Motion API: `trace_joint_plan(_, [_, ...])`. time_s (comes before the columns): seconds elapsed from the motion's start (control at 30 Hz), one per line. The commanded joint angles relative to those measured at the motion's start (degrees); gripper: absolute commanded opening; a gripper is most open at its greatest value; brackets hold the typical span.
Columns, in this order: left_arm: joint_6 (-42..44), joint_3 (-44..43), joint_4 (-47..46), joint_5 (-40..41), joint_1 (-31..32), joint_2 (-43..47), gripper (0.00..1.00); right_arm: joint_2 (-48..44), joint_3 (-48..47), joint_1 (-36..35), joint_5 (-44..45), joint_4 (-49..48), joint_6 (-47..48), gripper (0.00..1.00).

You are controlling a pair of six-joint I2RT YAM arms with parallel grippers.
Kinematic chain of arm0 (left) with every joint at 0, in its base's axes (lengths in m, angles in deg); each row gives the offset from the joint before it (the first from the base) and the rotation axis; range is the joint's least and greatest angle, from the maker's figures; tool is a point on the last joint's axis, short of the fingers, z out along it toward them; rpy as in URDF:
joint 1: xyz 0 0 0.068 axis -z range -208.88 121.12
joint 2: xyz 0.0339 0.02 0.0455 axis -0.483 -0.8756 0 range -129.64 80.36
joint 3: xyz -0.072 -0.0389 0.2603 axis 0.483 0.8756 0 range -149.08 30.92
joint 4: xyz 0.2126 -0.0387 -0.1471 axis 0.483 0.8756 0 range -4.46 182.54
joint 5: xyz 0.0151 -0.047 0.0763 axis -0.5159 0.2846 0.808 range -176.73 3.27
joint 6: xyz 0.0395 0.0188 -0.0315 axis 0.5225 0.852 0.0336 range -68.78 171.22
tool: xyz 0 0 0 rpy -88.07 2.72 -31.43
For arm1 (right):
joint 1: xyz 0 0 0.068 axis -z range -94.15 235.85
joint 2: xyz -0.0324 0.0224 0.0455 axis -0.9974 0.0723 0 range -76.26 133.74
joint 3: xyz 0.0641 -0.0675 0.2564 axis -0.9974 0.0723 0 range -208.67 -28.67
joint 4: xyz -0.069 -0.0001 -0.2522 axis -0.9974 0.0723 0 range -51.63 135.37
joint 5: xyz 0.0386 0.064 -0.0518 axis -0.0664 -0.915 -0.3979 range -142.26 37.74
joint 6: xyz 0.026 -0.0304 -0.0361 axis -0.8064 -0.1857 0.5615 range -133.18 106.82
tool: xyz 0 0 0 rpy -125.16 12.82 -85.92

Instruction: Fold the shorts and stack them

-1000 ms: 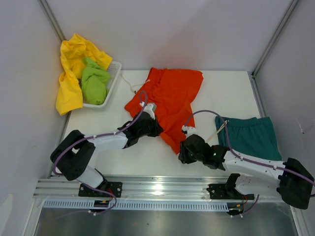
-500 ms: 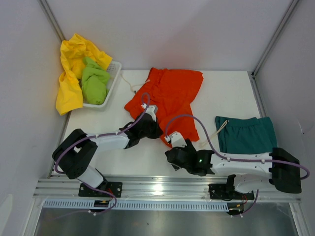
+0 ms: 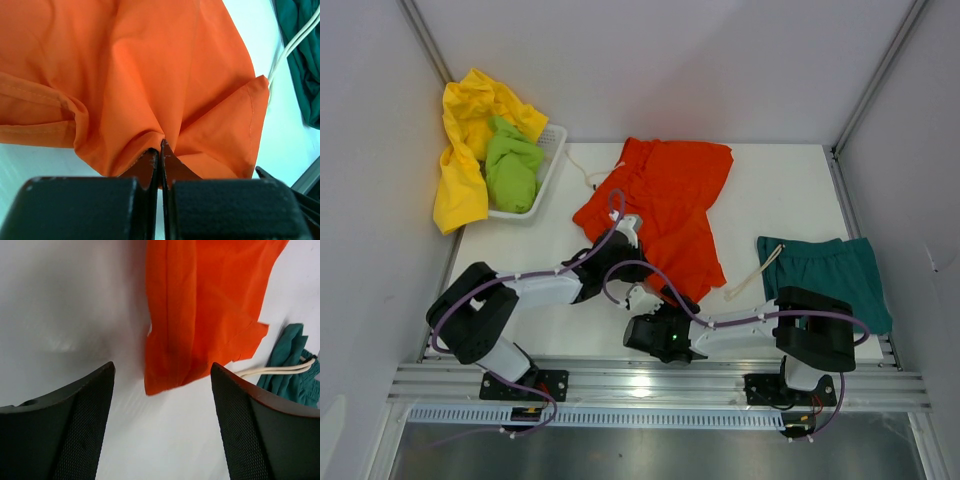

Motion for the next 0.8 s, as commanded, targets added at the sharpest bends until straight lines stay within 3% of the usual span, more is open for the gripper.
trace_joint_plan(0.0, [1.4,1.4,-3.4,-2.4,-0.6,1.0,0.0,-0.1,0.2,-0.1,6.4,-7.3,3.8,0.78])
trace_joint_plan(0.13, [1.4,2.2,-4.0,-3.7,-1.2,1.3,0.0,1.9,-0.7,0.6,7.1,-7.5,4.8,0.74])
trace_joint_plan(0.27, [1.3,2.5,-4.6,-4.4,-1.7,1.2,0.0,2.1,-1.2,1.4,5.6,-6.8,5.4,0.63])
trace_joint_plan(0.4, [1.2,2.6,-4.9,-4.9,-2.1,1.0,0.0,0.9,-1.6,1.9,4.2,-3.9,4.0,0.61])
trace_joint_plan(0.77, [1.0,2.5,-5.7,-6.0,-2.7,0.6,0.0,2.7,-3.3,2.0,2.8,1.3,2.0,0.45])
